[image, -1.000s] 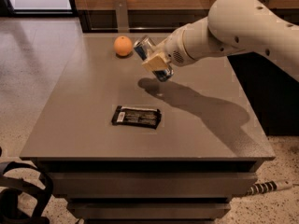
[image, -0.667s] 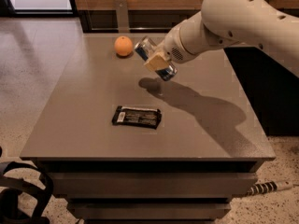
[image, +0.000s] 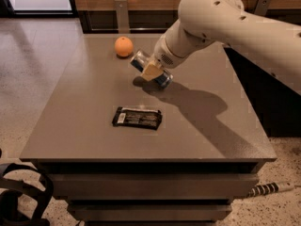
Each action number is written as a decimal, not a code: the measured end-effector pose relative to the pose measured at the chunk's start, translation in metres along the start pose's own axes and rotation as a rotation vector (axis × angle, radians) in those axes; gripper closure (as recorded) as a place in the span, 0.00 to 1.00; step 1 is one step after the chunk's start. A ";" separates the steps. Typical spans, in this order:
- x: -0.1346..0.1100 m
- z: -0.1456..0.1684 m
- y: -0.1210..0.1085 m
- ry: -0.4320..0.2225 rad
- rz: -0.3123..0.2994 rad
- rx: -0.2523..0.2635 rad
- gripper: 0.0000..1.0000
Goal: Knock redbull can over
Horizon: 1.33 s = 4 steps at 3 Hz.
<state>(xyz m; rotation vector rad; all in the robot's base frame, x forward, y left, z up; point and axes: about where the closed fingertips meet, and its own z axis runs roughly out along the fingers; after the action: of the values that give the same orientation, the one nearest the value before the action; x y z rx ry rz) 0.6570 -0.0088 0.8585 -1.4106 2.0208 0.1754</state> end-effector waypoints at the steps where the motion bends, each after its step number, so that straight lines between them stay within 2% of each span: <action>1: -0.002 0.029 0.010 0.053 -0.038 -0.071 1.00; 2: -0.006 0.054 0.020 0.073 -0.075 -0.161 1.00; 3: -0.010 0.050 0.019 0.074 -0.076 -0.163 0.69; 4: -0.010 0.051 0.020 0.074 -0.077 -0.165 0.46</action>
Offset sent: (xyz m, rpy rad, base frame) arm 0.0120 0.0576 -0.0649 -0.0836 0.1986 0.2289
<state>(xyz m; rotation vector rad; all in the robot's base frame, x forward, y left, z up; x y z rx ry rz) 0.6639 0.0306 0.8194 -1.6164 2.0470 0.2650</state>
